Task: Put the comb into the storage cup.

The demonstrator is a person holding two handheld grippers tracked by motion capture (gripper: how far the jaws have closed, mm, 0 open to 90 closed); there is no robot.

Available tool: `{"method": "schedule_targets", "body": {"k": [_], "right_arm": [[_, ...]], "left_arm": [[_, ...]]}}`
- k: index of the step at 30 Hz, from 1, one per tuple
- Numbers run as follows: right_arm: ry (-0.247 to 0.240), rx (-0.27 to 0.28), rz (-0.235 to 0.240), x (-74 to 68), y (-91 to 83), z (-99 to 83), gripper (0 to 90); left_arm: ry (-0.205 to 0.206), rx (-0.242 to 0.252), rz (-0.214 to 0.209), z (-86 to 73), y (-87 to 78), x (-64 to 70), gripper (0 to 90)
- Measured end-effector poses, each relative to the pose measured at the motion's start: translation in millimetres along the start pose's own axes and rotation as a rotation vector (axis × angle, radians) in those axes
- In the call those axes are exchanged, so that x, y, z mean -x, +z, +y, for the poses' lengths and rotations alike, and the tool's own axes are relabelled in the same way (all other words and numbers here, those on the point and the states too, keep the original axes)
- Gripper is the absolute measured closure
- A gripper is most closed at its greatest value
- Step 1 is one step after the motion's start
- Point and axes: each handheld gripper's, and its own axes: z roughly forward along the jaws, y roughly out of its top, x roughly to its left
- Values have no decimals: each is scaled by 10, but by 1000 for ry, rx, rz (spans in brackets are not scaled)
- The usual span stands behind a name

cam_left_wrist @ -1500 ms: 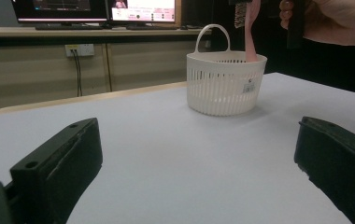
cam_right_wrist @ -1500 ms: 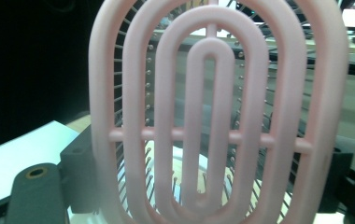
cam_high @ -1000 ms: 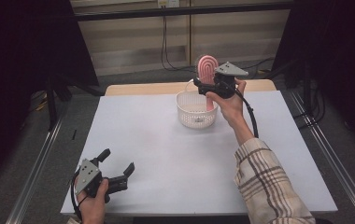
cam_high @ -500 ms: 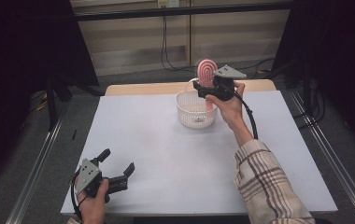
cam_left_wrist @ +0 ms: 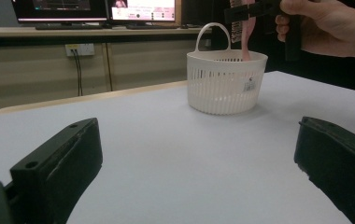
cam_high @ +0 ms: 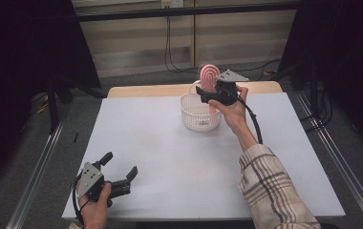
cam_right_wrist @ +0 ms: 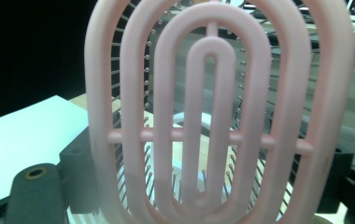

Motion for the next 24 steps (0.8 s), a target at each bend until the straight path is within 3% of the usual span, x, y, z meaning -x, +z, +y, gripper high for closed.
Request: {"method": "schedule_targets", "body": {"k": [13, 24], "right_arm": [[-15, -19, -12, -20, 14, -76, 189], [4, -40, -2, -18, 28, -156, 188]], "left_arm": [[6, -2, -1, 3, 6, 1, 12], [8, -3, -4, 2, 4, 3, 12]]}}
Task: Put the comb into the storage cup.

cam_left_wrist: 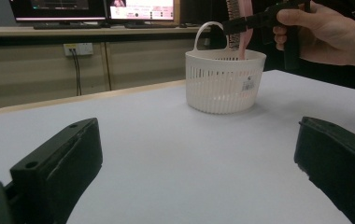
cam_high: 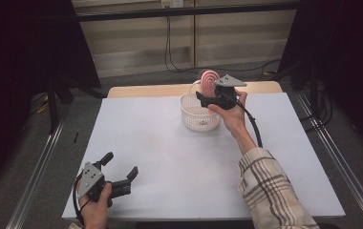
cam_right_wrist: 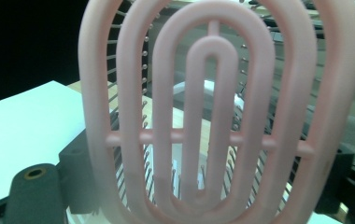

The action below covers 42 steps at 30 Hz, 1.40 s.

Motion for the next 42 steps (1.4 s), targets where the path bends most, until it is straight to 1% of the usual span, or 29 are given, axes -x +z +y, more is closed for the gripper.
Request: {"method": "schedule_targets", "body": {"k": [2, 12, 15, 18, 21, 22, 26, 28, 33, 34, 35, 36, 42], "right_arm": [[-9, -4, 0, -2, 5, -7, 187], [-3, -1, 3, -6, 32, -4, 187], [27, 7, 23, -12, 61, -9, 184], [30, 5, 16, -22, 68, -5, 184], [25, 9, 26, -49, 85, 10, 180], [25, 5, 36, -75, 97, 22, 177], [9, -4, 38, -122, 129, 46, 174], [6, -1, 38, -129, 140, 49, 173], [6, -4, 46, -174, 173, 51, 167], [3, -5, 47, -184, 181, 52, 167], [-6, -9, 44, -191, 187, 55, 167], [-5, -12, 51, -205, 198, 67, 163], [-16, -23, 56, -246, 246, 86, 157]], "left_arm": [[0, -1, 2, -1, 0, -2, 12], [-1, -2, -1, -1, 1, -1, 12], [-3, 0, 0, 0, 0, 0, 12], [-2, 1, 2, -1, 0, -3, 12], [-3, 1, -1, 0, 0, -2, 12], [-5, 1, -1, 0, -1, -2, 12], [-8, 2, -1, 0, -2, 0, 12], [-3, -2, -1, 0, -1, -6, 12], [-8, 1, -2, 0, -2, -2, 12], [-4, 0, -2, 0, -2, -5, 12], [-9, 2, -2, 0, -2, -2, 12], [-10, 2, -2, 0, -2, -2, 12], [-10, 2, -3, 1, -1, -1, 12]]}}
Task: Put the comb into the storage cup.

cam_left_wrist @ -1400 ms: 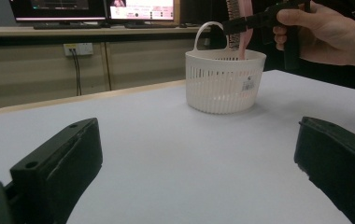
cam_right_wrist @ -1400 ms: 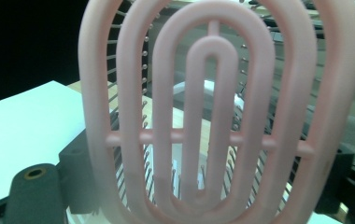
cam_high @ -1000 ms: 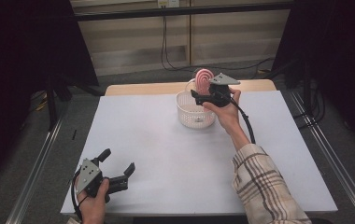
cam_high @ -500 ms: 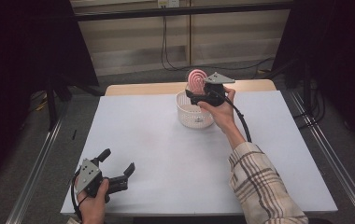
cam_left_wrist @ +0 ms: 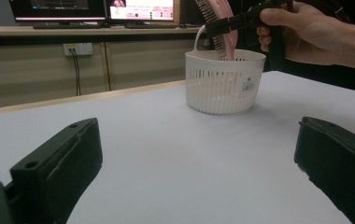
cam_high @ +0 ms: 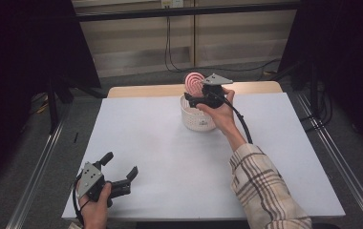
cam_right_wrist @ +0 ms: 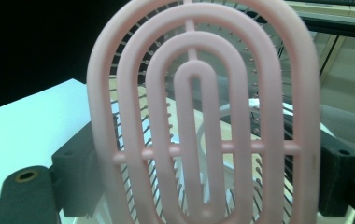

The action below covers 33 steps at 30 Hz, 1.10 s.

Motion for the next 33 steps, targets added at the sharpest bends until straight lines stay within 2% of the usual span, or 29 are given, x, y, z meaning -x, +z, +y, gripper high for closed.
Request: {"method": "schedule_targets", "body": {"k": [5, 21, 33], "right_arm": [[-6, -5, 19, -57, 54, 10, 153], [-28, -48, 34, -136, 166, 32, 144], [-52, -113, 42, -189, 247, 84, 141]], "left_arm": [[-2, 2, 2, 0, -2, -4, 12], [-1, 5, 4, 4, -11, -16, 12], [1, 4, 1, 5, -9, -16, 12]]}}
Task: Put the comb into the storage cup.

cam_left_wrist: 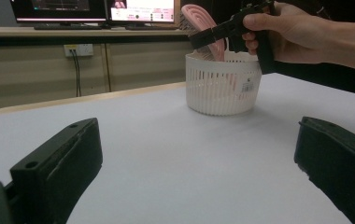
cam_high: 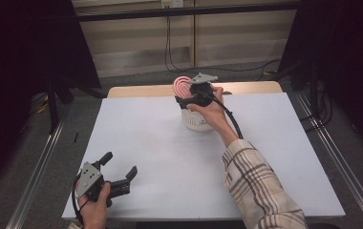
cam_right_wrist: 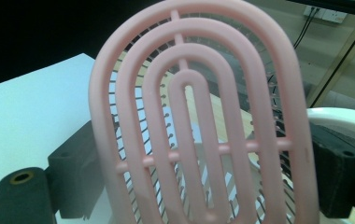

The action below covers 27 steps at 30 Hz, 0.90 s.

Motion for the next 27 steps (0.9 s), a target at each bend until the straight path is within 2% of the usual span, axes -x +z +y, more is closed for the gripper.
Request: {"method": "schedule_targets", "body": {"k": [3, 8, 19, 27], "right_arm": [[-5, -18, 10, -27, 17, -1, 136], [3, -22, 14, -43, 25, -1, 130], [25, -32, 31, -62, 53, -19, 108], [40, -25, 23, -63, 52, -26, 92]], "left_arm": [[-6, 5, 2, 2, -2, 5, 12], [5, 1, 1, 2, -2, 3, 12], [0, 1, 0, 1, -2, 2, 12], [0, 2, 0, 2, -2, 0, 12]]}}
